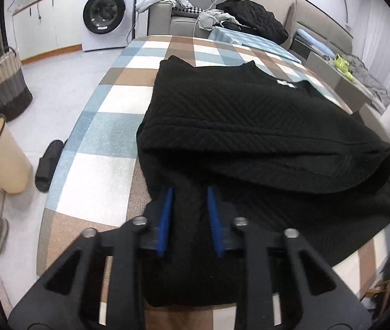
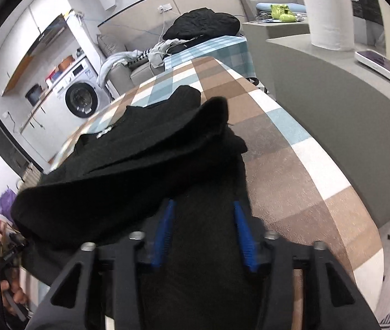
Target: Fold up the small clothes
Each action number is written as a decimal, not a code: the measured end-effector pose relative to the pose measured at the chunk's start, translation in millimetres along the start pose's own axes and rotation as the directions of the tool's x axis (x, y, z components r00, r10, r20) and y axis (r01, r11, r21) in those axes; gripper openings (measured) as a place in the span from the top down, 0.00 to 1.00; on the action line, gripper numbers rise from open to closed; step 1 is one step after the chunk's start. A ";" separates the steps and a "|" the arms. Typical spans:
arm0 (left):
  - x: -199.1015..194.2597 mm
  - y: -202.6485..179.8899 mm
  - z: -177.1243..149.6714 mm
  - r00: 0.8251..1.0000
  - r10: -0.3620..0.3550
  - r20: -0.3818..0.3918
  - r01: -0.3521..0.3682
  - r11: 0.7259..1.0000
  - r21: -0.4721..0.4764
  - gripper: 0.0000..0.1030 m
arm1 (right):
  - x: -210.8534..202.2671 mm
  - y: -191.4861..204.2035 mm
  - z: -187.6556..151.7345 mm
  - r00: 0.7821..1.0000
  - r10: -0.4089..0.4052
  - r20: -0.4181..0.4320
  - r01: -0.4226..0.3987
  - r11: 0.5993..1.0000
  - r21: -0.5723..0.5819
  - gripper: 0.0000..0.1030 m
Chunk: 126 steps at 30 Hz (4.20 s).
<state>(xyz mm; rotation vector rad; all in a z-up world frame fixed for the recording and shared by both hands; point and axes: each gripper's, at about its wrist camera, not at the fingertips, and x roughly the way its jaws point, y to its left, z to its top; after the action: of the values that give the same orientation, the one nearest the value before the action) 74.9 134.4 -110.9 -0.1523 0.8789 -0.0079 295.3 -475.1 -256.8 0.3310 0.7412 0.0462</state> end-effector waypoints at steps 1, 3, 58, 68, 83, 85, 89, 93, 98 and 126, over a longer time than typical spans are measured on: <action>-1.0 -0.2 1.0 1.000 0.003 0.000 -0.003 1.000 0.008 0.83 | 1.0 1.5 -1.6 1.000 -0.002 -0.001 0.002 1.000 -0.016 0.76; -2.4 -0.8 -0.1 1.000 0.004 0.002 -0.004 1.000 0.018 0.84 | 1.3 3.4 -2.2 1.000 -0.007 -0.003 0.007 0.999 -0.034 0.79; -42.0 34.0 59.0 0.972 -0.176 0.156 0.204 0.960 -0.190 0.97 | -20.3 -28.0 67.6 0.965 0.181 0.191 -0.239 0.905 0.350 0.93; -33.9 48.8 108.6 0.966 -0.202 0.162 0.237 0.942 -0.239 0.97 | -9.8 -13.1 127.5 0.954 0.166 0.249 -0.256 0.883 0.392 0.93; 16.5 52.5 133.9 0.991 -0.135 0.008 0.131 0.947 -0.295 0.51 | 27.3 -29.5 135.9 0.990 0.096 0.106 -0.134 0.881 0.453 0.64; 12.1 48.6 125.8 0.989 -0.145 0.004 0.140 0.950 -0.281 0.50 | 23.8 -30.7 129.4 0.990 0.100 0.100 -0.135 0.885 0.446 0.63; 5.9 37.9 115.1 0.990 -0.139 -0.010 0.133 0.962 -0.239 0.50 | 20.2 -29.9 119.7 0.991 0.105 0.083 -0.131 0.894 0.428 0.62; 21.3 23.2 114.9 0.993 -0.111 -0.047 0.101 0.978 -0.182 0.61 | 24.9 -25.2 114.8 0.991 0.117 0.061 -0.132 0.902 0.411 0.62; 25.3 25.4 131.5 0.990 -0.135 0.037 0.140 0.967 -0.213 1.00 | 26.8 -22.2 114.6 0.991 0.125 0.052 -0.136 0.902 0.409 0.62; 52.1 24.1 140.0 0.997 -0.077 -0.013 0.074 0.984 -0.159 0.40 | 70.3 44.4 128.9 0.993 -0.068 -0.098 0.069 0.998 0.006 0.44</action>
<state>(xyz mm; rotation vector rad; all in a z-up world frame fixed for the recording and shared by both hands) 214.2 172.7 -66.3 -0.3352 0.8928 -0.0104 436.9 -458.0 -200.3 0.3135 0.8495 -0.0063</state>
